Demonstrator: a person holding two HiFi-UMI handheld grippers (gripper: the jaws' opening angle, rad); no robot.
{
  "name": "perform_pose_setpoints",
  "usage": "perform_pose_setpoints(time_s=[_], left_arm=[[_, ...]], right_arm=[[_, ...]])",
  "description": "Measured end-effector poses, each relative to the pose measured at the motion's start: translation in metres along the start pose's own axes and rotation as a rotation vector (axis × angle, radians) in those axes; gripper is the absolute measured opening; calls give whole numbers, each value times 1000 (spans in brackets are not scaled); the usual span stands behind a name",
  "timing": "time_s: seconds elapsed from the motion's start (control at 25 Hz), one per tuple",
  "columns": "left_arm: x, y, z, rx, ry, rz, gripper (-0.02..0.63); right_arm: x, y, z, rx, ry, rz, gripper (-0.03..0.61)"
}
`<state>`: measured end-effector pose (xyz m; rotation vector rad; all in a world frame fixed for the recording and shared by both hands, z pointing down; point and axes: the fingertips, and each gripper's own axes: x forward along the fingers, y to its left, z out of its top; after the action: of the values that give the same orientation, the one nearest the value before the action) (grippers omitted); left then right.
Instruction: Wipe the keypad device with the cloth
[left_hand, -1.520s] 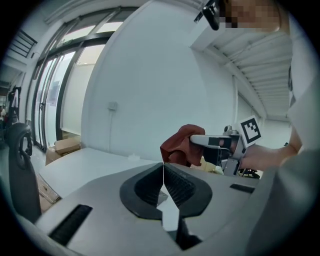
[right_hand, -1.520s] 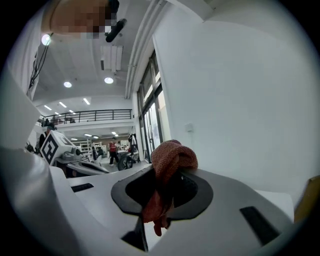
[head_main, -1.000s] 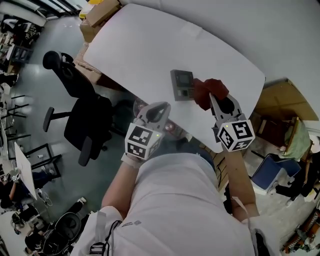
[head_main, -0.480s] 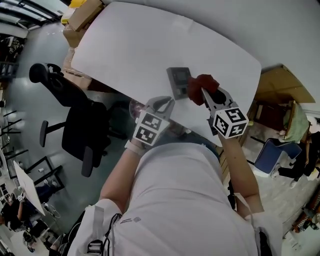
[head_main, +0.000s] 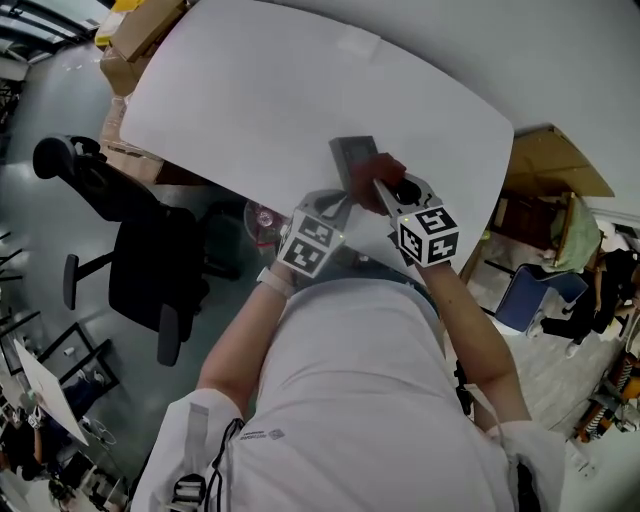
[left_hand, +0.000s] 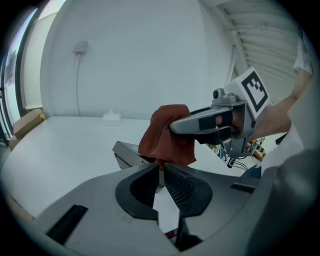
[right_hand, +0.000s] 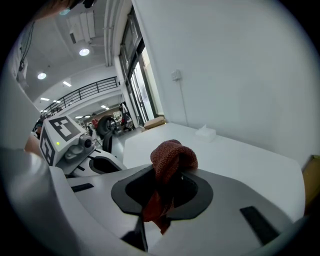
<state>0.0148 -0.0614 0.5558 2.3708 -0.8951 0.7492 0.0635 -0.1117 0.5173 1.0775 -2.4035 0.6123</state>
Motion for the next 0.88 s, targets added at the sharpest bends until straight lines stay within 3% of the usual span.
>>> perform_pose_setpoints(time_s=[0.28, 0.48, 0.8, 0.88], left_arm=[[25, 6, -14, -26, 47, -36, 12], [31, 9, -16, -57, 51, -50, 12], [33, 9, -17, -63, 55, -48, 12], [32, 10, -17, -64, 56, -43, 12]], right_arm=[[30, 9, -31, -84, 103, 23, 77], [44, 12, -44, -158, 123, 40, 77], [51, -16, -68, -54, 144, -26, 77], [52, -21, -71, -67, 143, -37, 77]])
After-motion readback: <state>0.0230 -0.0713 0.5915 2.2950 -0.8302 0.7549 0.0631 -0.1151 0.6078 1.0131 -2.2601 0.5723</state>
